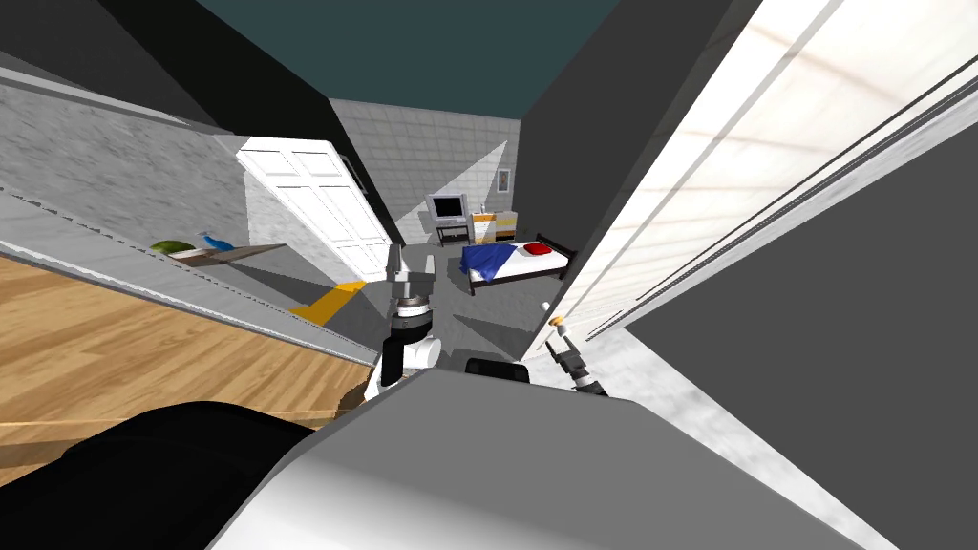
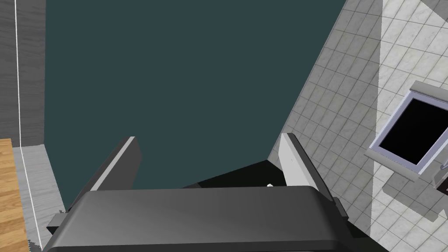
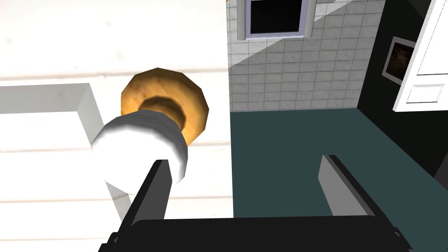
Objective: Pull the door open
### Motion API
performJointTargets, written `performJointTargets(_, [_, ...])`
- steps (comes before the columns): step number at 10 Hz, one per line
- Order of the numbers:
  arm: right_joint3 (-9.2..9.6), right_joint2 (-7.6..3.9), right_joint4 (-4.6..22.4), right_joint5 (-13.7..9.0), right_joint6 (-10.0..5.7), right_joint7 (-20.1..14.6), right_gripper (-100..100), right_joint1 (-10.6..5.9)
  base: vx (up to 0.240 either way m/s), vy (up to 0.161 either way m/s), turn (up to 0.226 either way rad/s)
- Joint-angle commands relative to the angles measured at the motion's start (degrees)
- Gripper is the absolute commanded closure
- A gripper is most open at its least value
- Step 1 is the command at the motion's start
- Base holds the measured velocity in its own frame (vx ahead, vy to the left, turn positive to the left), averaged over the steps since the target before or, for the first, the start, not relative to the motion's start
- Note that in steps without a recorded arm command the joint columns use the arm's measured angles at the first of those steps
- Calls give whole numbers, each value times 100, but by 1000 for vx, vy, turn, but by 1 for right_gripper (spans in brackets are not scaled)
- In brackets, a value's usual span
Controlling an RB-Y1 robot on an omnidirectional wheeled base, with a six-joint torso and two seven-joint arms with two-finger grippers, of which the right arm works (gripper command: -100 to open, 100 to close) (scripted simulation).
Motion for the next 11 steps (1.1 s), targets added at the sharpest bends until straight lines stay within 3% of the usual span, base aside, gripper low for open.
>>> performJointTargets(1, [-5,22,-189,81,-8,-48,-100,36,65,-18,-82])
performJointTargets(6, [10,108,-601,360,-127,-153,-100,414,110,-51,-125])
performJointTargets(11, [10,108,-601,360,-127,-153,-100,414,1,-1,-4])
